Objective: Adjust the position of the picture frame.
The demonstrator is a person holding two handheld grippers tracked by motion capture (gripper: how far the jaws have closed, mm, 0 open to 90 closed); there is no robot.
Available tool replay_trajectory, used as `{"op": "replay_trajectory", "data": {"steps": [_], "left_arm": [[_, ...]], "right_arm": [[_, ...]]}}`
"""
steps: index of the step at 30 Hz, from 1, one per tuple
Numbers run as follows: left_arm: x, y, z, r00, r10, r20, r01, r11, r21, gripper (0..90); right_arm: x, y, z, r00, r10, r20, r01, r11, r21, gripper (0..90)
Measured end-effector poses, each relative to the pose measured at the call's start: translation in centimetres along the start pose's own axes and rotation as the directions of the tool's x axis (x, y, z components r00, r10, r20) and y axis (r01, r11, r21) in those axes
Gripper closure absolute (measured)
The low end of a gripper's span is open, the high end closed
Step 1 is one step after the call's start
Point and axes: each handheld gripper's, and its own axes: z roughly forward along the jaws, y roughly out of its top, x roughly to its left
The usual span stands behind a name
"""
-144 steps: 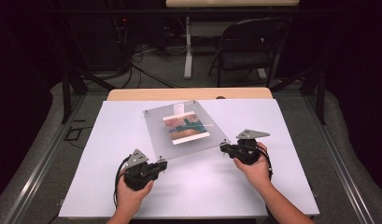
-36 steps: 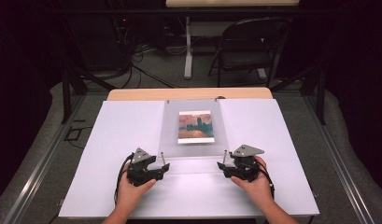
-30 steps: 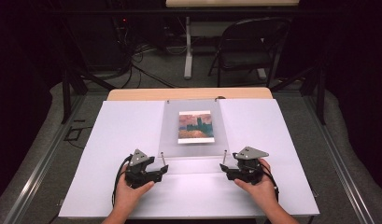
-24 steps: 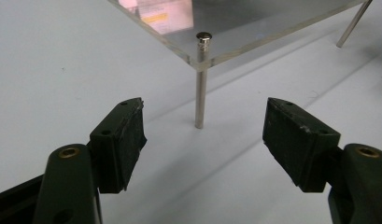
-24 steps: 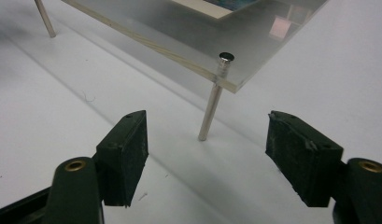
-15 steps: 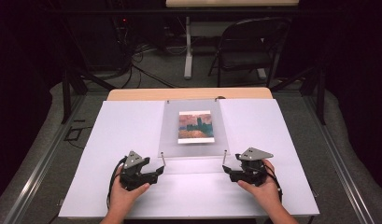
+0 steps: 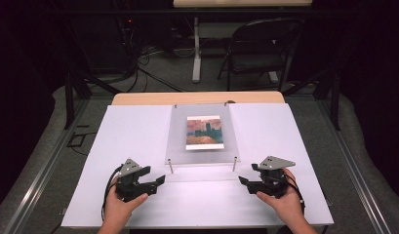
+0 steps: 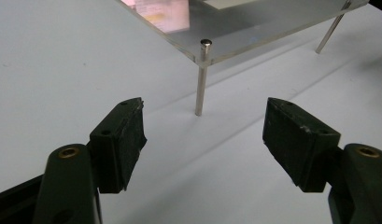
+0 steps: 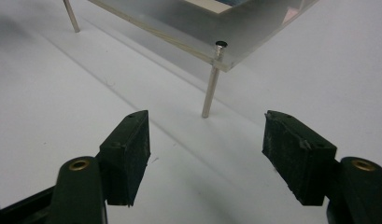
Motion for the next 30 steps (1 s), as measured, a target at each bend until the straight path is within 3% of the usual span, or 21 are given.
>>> {"op": "replay_trajectory", "data": {"steps": [5, 7, 13, 21, 30], "left_arm": [[0.6, 0.7, -0.6, 0.9999, -0.003, -0.014, 0.003, 1.0, 0.0, 29.7], [0.9, 1.1, -0.6, 0.9998, -0.018, -0.01, 0.018, 0.9998, -0.002, 29.7], [1.2, 2.3, -0.3, 0.9999, -0.006, -0.011, 0.006, 1.0, -0.004, 30.8], [2.6, 4.6, 0.5, 0.9986, -0.053, 0.004, 0.053, 0.9986, -0.003, 30.8], [3.9, 7.1, 1.9, 0.9979, -0.046, -0.046, 0.048, 0.9985, 0.028, 30.7]], "right_arm": [[-0.8, 0.0, 0.0, 0.9997, 0.009, 0.023, -0.009, 0.999, 0.031, 31.5], [-1.1, 0.2, 0.0, 0.9996, 0.012, 0.027, -0.013, 1.0, 0.026, 31.5], [-2.3, 1.0, 0.0, 0.9987, 0.04, 0.033, -0.041, 0.999, 0.012, 31.3], [-3.8, 2.7, 0.2, 0.9972, 0.069, 0.03, -0.069, 0.998, -0.001, 31.0], [-5.0, 4.6, 1.6, 0.9976, 0.051, 0.047, -0.051, 0.999, 0.017, 30.6]]}}
